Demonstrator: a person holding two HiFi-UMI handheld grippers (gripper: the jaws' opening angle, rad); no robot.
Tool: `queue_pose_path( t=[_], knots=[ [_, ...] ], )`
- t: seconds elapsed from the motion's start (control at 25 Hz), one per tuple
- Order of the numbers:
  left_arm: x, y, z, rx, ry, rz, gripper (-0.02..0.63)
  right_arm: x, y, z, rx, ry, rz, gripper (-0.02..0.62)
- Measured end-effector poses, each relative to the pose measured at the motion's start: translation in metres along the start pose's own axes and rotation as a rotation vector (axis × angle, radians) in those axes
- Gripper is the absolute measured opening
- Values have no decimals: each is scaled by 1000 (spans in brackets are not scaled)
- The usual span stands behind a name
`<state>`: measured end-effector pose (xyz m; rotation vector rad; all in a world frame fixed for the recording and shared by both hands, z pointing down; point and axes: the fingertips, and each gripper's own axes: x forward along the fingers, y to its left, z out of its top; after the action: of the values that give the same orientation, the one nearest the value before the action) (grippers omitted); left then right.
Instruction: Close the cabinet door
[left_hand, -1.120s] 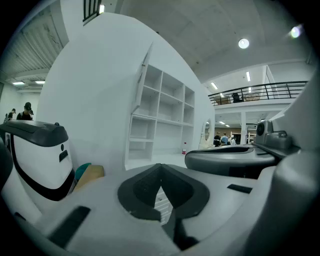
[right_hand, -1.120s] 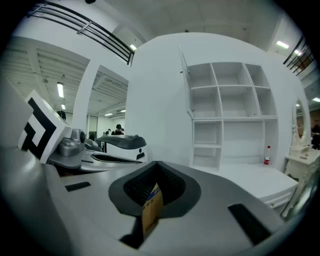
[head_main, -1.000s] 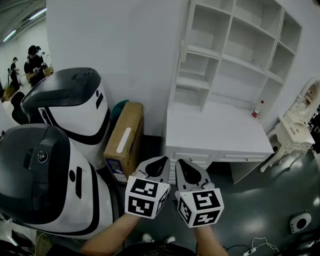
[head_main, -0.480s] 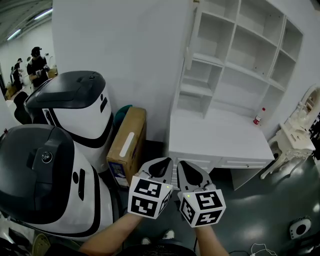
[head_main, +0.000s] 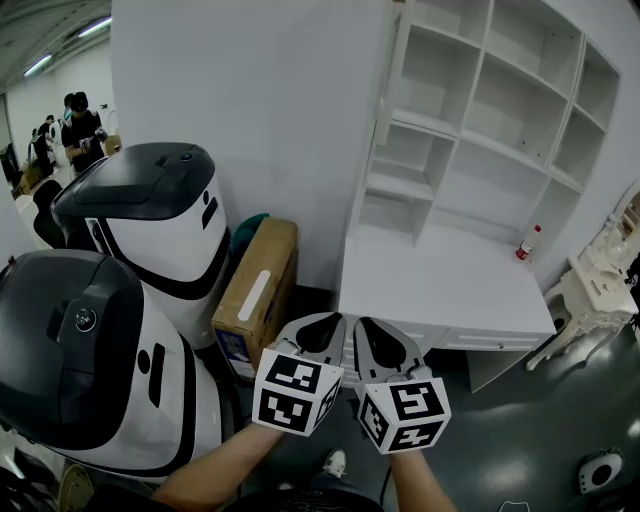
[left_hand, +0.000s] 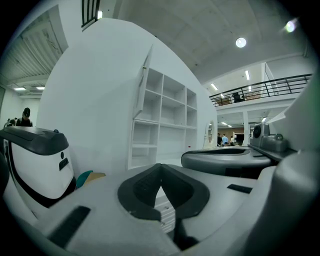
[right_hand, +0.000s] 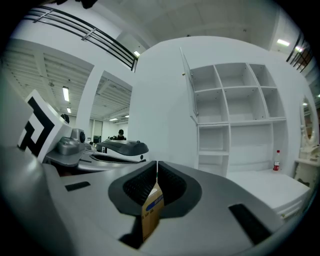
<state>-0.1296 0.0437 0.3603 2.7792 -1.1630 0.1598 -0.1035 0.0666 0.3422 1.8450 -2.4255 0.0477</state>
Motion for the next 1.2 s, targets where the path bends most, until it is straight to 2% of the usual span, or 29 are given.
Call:
queue_pose_path(
  t=[0.72, 1.2],
  knots=[
    [111, 13, 30, 2, -16, 76, 12, 70, -93, 12, -4, -23, 81, 21],
    [163, 3, 56, 12, -30, 142, 12, 90, -141, 31, -17, -51, 162, 21]
  ],
)
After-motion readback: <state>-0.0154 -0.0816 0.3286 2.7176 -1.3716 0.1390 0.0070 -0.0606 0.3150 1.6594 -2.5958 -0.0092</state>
